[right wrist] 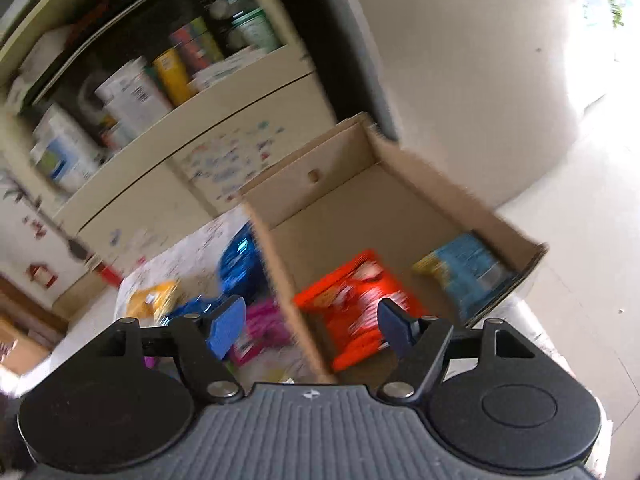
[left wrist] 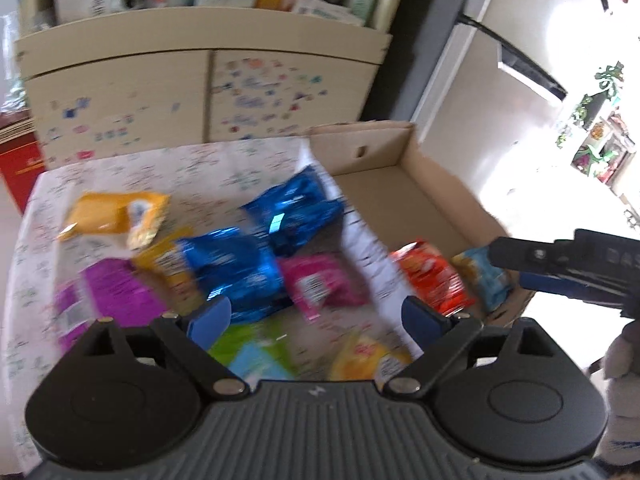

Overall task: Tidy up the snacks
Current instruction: 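Withdraw both tools from the box back toward the snack pile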

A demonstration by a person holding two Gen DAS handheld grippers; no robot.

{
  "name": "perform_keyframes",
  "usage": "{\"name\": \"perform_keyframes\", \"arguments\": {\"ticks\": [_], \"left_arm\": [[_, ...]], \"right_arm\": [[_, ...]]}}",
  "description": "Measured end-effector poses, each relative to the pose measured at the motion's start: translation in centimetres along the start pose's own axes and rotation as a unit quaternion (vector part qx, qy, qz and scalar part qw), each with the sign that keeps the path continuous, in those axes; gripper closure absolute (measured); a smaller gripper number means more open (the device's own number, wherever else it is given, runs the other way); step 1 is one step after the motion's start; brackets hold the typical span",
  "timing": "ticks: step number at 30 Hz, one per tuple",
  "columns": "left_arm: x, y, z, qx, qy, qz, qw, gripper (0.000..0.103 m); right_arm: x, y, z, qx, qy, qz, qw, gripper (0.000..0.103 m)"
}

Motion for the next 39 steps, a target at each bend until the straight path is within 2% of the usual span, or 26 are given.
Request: {"name": "perform_keyframes", "arguments": {"ticks": [5, 8, 13, 19, 25, 30, 36, 39], "left_arm": [[0.9, 2.1, -3.1, 0.01, -0.015, -0.004, 0.9998, 0.011], [0.5, 3.7, -3.4, -0.01, -0.022, -0.009, 0.9997, 0.011], [-1.0, 6.0, -3.0, -0.02, -0.019, -0.022, 0.9994, 0.011], [-3.3, 6.5, -2.8, -0.035, -0.056, -0.009, 0.9978, 0.011], [-5.0, 7.0, -1.7, -0.098, -0.08, 0.013, 0.9919, 0.007], [-4.8, 7.5, -2.8, -0.092, -0.091, 0.009, 0.9915, 0.006], [-3.9, 8.0, -5.1, -0.064, -0.106, -0.004, 0.9924, 0.006], [-3.5, 8.2, -6.4, -0.052, -0.111, -0.01, 0.9924, 0.006]], "right_arm": [[0.0, 2.0, -2.5, 0.026, -0.058, -0.028, 0.998, 0.025], [-0.5, 3.4, -3.2, 0.019, -0.08, -0.05, 0.995, 0.024], [-1.7, 5.7, -3.5, 0.002, -0.069, -0.083, 0.994, 0.024], [-3.1, 7.7, -2.2, -0.073, -0.05, -0.103, 0.991, 0.024], [-4.4, 8.8, -1.6, -0.084, 0.007, -0.089, 0.992, 0.024], [-5.5, 9.6, -0.9, -0.106, 0.045, -0.077, 0.99, 0.022], [-7.1, 10.4, -1.4, -0.099, 0.042, -0.072, 0.992, 0.019], [-7.5, 10.5, -2.4, -0.087, 0.016, -0.075, 0.993, 0.017]]}}
Point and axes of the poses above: each gripper's, at about its wrist camera, not at the fingertips, and x roughly against the way its jaws point, z to its right, y to its underside, the point moved 5 cm from there along -x, roughly the way its jaws point, and after that the axes turned 3 degrees about x, right-handed, at the moved point
